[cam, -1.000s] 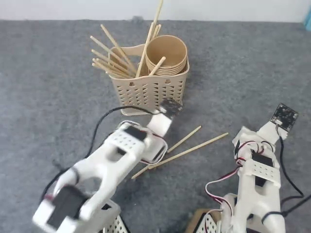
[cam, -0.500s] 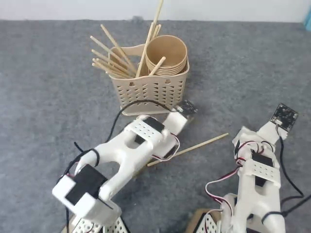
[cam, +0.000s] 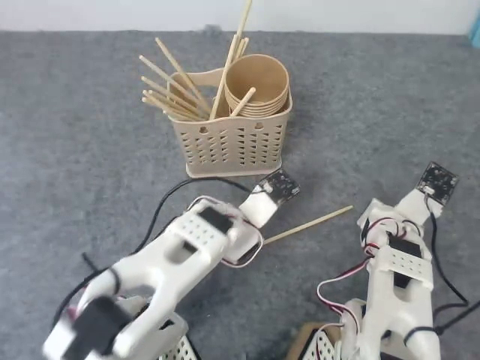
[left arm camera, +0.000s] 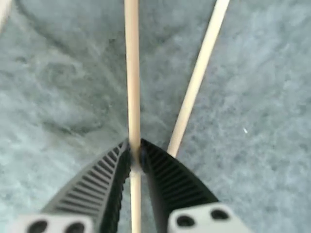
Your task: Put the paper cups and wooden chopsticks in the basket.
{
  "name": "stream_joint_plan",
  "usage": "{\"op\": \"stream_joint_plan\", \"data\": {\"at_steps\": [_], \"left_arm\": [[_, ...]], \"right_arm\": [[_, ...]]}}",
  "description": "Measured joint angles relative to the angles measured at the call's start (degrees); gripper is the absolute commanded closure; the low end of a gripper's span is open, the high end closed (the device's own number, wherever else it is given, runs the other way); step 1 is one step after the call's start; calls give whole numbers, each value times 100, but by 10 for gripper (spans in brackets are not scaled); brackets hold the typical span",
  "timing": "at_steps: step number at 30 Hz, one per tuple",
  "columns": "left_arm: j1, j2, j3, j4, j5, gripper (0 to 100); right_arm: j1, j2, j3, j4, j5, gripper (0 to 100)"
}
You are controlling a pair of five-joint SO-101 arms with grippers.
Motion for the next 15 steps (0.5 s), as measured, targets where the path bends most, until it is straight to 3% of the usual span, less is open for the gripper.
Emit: {"op": "stream_joint_plan", "data": {"at_steps": [6,15], "left_arm": [[0,-1398,985,-396,0,987],[0,-3912,2374,-519,-26,987]], "right_arm": [[9,0,-448,782,-457,954],[-176,0,-905,862,-844,953]]}}
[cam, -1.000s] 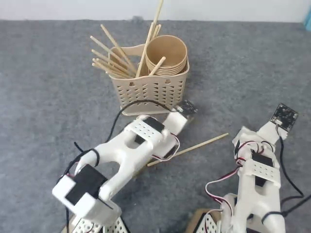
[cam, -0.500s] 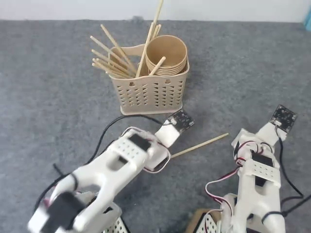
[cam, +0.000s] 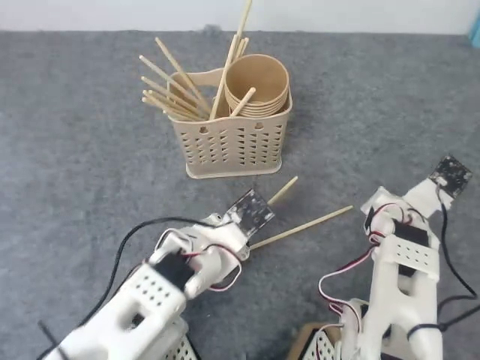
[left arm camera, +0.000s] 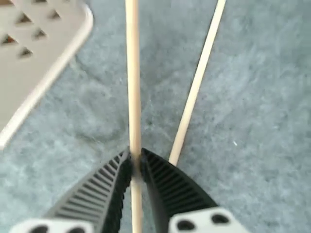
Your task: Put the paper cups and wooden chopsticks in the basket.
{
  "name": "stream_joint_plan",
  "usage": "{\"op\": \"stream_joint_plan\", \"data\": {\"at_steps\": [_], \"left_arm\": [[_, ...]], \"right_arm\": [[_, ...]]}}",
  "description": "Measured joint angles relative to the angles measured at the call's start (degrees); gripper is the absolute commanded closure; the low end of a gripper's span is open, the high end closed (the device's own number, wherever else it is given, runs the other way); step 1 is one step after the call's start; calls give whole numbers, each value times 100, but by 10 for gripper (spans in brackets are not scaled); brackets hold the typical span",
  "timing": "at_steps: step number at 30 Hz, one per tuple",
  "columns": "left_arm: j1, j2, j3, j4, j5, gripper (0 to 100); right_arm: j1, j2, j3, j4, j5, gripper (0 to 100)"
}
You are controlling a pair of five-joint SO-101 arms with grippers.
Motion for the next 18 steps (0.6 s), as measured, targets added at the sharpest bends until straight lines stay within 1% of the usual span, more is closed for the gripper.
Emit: {"op": "stream_joint_plan", "data": {"at_steps": [4,9,11,14,18], "left_arm": [[0,-747,299,0,0,987],[0,-897,316,0,0,987],[0,-897,316,0,0,987],[0,-897,316,0,0,987],[0,-897,316,0,0,987]], "right_arm": [[-519,0,-105,0,-352,953],[-1327,0,-123,0,-809,949],[-1565,9,-132,0,-888,916],[-1679,396,-378,0,-1029,883],[-1653,1459,-1002,343,-1178,935]]}}
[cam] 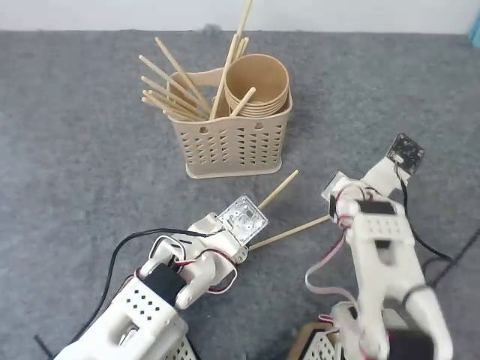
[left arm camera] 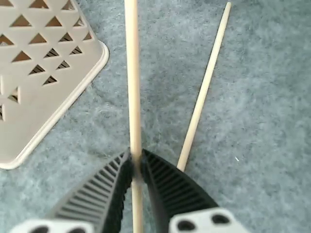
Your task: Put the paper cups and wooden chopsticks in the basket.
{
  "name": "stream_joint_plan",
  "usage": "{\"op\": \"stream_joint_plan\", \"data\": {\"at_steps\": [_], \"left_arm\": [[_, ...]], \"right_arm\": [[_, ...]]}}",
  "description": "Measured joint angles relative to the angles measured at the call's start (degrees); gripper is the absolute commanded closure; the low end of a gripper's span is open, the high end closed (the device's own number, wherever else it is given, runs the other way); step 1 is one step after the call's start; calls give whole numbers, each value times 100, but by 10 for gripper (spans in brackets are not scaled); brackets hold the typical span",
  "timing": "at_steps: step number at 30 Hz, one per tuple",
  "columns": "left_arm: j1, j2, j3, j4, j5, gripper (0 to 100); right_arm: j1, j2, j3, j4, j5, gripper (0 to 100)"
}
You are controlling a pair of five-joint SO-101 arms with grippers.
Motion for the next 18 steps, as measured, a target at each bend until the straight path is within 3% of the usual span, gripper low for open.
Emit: {"op": "stream_joint_plan", "data": {"at_steps": [8,18], "left_arm": [[0,0,0,0,0,987],[0,0,0,0,0,987]], "right_arm": [[-18,1530,-1108,747,-18,920],[88,1837,-1556,1011,-35,918]]}}
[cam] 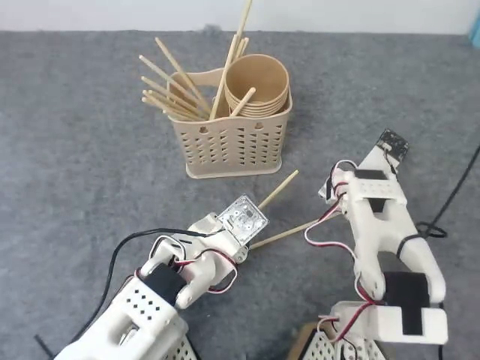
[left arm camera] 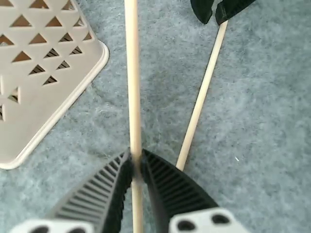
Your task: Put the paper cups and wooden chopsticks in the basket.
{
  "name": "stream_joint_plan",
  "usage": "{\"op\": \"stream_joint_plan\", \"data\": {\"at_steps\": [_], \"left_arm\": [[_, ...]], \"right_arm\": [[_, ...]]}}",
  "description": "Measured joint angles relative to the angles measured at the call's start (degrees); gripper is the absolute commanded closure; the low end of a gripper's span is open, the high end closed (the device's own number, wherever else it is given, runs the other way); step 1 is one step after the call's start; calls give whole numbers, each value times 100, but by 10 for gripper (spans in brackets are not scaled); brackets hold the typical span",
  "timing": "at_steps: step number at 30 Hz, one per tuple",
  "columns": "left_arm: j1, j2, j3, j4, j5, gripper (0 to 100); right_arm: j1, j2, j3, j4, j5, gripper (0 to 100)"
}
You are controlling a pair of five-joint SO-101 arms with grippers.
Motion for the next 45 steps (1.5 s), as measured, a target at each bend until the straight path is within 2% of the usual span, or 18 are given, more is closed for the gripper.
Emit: {"op": "stream_joint_plan", "data": {"at_steps": [4,9,13,19,24,29,37,45], "left_arm": [[0,0,0,0,0,987],[0,0,0,0,0,987],[0,0,0,0,0,987],[-18,0,0,0,0,987],[-167,0,0,0,0,987],[-176,0,0,0,0,987],[-176,0,0,0,0,987],[-176,0,0,0,0,987]], "right_arm": [[334,0,-774,932,220,918],[369,114,-1336,2048,466,918],[378,484,-1319,2004,475,918],[404,1459,-1310,1398,466,918],[404,1591,-1354,1248,466,922],[404,1802,-1732,1688,466,923],[352,1864,-2716,2971,466,923],[343,2101,-3121,3112,466,923]]}}
